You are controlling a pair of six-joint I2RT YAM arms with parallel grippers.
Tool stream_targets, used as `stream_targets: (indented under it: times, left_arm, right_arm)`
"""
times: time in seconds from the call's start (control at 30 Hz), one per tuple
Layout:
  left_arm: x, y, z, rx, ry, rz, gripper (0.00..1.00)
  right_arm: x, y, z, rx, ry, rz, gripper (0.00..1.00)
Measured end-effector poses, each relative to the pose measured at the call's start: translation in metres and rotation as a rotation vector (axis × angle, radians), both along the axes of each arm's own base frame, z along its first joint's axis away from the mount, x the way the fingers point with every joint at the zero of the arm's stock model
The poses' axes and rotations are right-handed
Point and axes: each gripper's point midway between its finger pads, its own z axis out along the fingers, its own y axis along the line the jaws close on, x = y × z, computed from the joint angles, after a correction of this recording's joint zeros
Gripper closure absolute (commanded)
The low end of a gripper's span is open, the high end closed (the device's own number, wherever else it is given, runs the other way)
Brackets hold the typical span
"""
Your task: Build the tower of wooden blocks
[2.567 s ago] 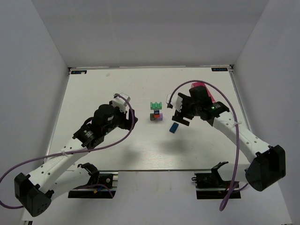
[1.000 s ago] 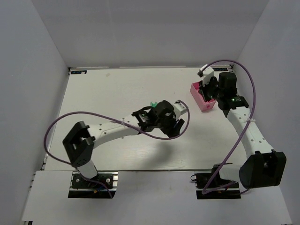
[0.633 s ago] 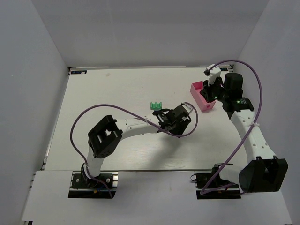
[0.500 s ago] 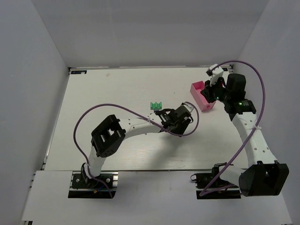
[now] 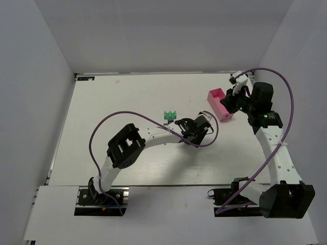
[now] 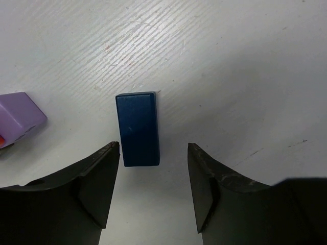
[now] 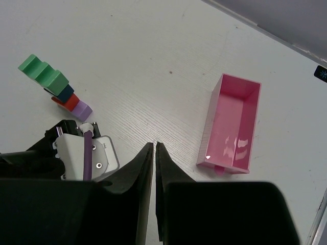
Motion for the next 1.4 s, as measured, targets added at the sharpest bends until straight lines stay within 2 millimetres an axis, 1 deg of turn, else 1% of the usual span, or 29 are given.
stream_targets:
  times: [0.2,0.53,0.63,0.8,0.87,0.93,0.97,1.13,1.2,1.23,1.27,1.3,1.33,1.37,1.4]
  left_arm:
    - [0.010,0.001,0.001,0.010,-0.009,0.012,0.38]
    - [0.025,0.011,0.003,0.019,-0.010,0.031,0.39]
    - [0.028,0.011,-0.003,0.028,-0.003,0.033,0.39]
    - [0.024,0.012,-0.018,0.052,0.029,0.018,0.40]
    - [0.022,0.012,-0.021,0.056,0.038,0.014,0.40]
    - [0.022,0.011,-0.021,0.052,0.042,0.011,0.40]
    - [0.022,0.011,-0.021,0.050,0.044,0.009,0.41]
    - [0.020,0.009,-0.022,0.046,0.054,0.000,0.43]
    - [0.019,0.009,-0.022,0.044,0.055,-0.001,0.46]
    - [0.019,0.009,-0.022,0.044,0.057,-0.002,0.48]
    - [0.019,0.009,-0.022,0.043,0.059,-0.002,0.50]
    - [0.019,0.008,-0.022,0.043,0.060,-0.004,0.54]
    - [0.018,0.008,-0.023,0.042,0.062,-0.004,0.56]
    - [0.018,0.008,-0.023,0.042,0.063,-0.007,0.59]
    - [0.018,0.008,-0.023,0.042,0.064,-0.012,0.64]
  right_arm:
    - [-0.003,0.000,-0.001,0.012,0.003,0.011,0.88]
    - [-0.006,0.002,0.004,0.022,-0.011,0.027,0.88]
    - [-0.007,0.003,0.005,0.025,-0.011,0.033,0.88]
    - [-0.005,-0.005,0.004,0.029,-0.010,0.015,0.88]
    - [-0.005,-0.007,0.003,0.029,-0.008,0.008,0.88]
    - [-0.006,-0.007,0.000,0.029,-0.001,0.007,0.88]
    - [-0.006,-0.007,-0.001,0.030,0.002,0.007,0.88]
    - [-0.007,-0.006,0.000,0.032,-0.002,0.013,0.88]
    - [-0.007,-0.006,0.000,0.033,-0.001,0.014,0.88]
    - [-0.007,-0.006,0.000,0.033,-0.002,0.014,0.87]
    - [-0.007,-0.006,0.000,0.033,-0.001,0.014,0.78]
    - [-0.007,-0.006,0.000,0.036,0.000,0.014,0.69]
    - [-0.007,-0.006,0.000,0.038,0.002,0.014,0.63]
    - [-0.007,-0.005,0.001,0.039,0.002,0.015,0.49]
    - [-0.008,-0.005,0.001,0.042,0.003,0.017,0.43]
